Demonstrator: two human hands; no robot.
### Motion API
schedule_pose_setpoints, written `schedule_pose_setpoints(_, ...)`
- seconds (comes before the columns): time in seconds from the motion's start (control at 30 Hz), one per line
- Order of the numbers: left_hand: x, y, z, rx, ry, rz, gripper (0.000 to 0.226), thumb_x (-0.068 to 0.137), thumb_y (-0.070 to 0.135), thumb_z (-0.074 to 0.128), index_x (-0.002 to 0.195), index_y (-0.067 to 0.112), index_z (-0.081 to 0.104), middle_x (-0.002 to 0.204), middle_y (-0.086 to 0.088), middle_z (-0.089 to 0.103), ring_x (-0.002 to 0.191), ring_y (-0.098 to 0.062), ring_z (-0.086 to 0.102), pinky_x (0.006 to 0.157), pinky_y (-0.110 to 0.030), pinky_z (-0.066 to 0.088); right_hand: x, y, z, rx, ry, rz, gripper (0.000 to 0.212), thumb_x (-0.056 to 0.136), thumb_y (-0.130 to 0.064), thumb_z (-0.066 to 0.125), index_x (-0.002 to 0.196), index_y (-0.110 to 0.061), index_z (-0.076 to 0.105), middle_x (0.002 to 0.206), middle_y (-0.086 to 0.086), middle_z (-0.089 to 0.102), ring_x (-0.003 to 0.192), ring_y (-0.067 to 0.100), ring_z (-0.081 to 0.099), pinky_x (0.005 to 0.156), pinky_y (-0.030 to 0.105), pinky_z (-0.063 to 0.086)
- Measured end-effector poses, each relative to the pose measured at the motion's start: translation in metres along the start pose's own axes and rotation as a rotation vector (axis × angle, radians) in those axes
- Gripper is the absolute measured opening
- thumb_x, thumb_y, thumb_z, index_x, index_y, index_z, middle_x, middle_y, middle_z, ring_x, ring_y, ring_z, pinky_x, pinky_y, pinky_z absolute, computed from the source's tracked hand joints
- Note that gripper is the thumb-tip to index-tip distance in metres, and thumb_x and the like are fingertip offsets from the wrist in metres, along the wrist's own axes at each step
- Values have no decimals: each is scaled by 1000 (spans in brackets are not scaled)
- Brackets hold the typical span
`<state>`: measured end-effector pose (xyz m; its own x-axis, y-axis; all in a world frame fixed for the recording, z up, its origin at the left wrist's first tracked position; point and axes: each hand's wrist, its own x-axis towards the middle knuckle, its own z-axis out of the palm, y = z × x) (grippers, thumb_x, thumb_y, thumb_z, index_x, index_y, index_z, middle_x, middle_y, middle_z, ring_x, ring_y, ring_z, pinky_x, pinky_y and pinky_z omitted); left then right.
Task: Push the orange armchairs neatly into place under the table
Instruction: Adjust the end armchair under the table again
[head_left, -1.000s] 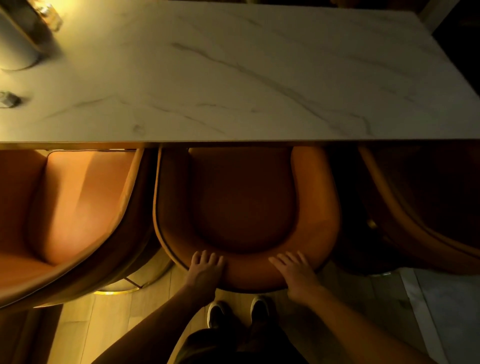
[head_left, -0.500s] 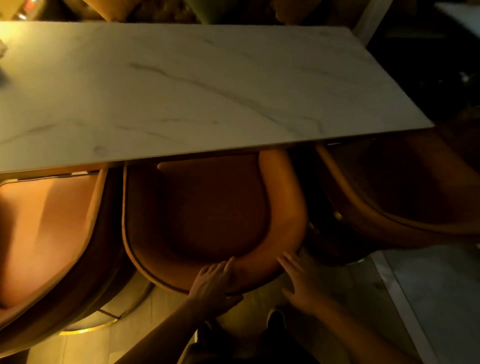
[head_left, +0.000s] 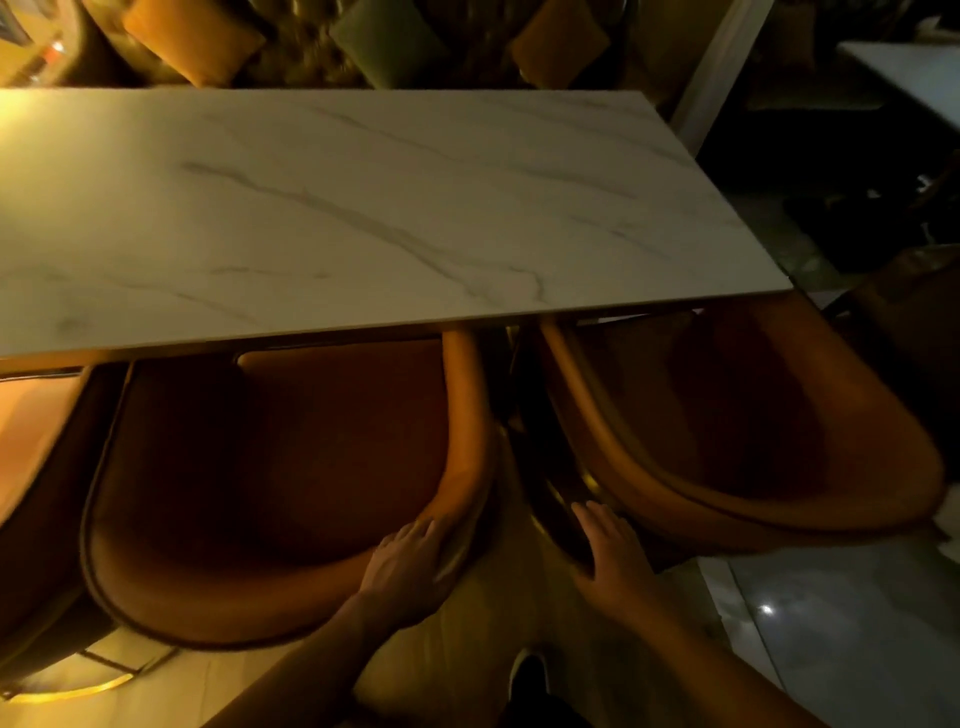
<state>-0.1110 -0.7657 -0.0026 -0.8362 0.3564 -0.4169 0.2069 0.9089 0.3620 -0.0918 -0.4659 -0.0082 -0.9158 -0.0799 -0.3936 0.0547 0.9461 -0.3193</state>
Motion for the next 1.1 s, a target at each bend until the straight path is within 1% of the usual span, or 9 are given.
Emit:
schedule_pose_setpoints(0.13,15,55,-3,-32,10,2,75,93,48,51,155,22,19,157,1,33,133,-18,45,101,-33,44,-2,45,-21,33,4,25,80,91,-41,57,154,-25,10,162,3,13,150,22,8,121,42,17)
schedule_pose_setpoints(0.3,31,92,-8,-46,45,30,64,93,49,48,149,23,34,151,3,41,135,-15,42,105,-35,42,2,79,-28,26,-46,63,83,90,-39,58,155,-24,7,163,4,12,149,25,11,121,45,17)
schedule_pose_setpoints(0.5,64,118,-15,-102,32,72,58,97,44,49,149,21,37,152,2,42,139,-17,40,110,-37,38,-2,119,-37,-21,-34,139,87,86,-41,62,154,-22,10,161,5,18,148,26,17,120,44,20)
schedule_pose_setpoints(0.67,90,160,-13,-145,14,94,45,97,38,49,137,18,49,137,0,53,124,-18,53,98,-37,47,-3,168,-59,-34,-34,164,84,82,-37,66,152,-23,20,157,4,25,145,25,23,118,44,23)
schedule_pose_setpoints(0.73,102,181,-5,-166,-35,78,51,94,35,50,142,18,45,144,-1,50,130,-21,50,101,-37,45,-1,194,-68,-25,-46,162,83,82,-36,66,151,-22,22,157,4,26,144,27,24,118,45,23)
schedule_pose_setpoints(0.8,119,206,6,-151,-92,61,59,92,37,51,148,22,38,150,-1,45,135,-23,46,105,-37,43,4,225,-79,-41,-56,151,85,82,-42,64,152,-22,20,157,5,25,145,27,23,118,43,19)
schedule_pose_setpoints(0.97,162,284,40,-145,-122,76,71,82,43,58,148,27,36,143,-5,51,128,-29,50,101,-37,43,16,319,-110,-255,-202,30,100,78,-70,53,154,-24,8,162,4,13,149,19,10,121,39,5)
schedule_pose_setpoints(1.03,178,318,54,-145,-160,88,77,80,53,56,148,24,36,147,-6,47,133,-30,45,105,-38,38,18,355,-123,-311,-228,-31,104,74,-77,49,154,-25,9,162,1,15,149,18,10,121,40,1)
schedule_pose_setpoints(1.1,191,348,66,-94,-195,96,78,82,55,57,148,20,35,151,-7,40,139,-29,37,112,-40,30,19,385,-136,-347,-261,-92,104,71,-77,52,153,-27,15,161,-1,19,149,18,13,120,41,1)
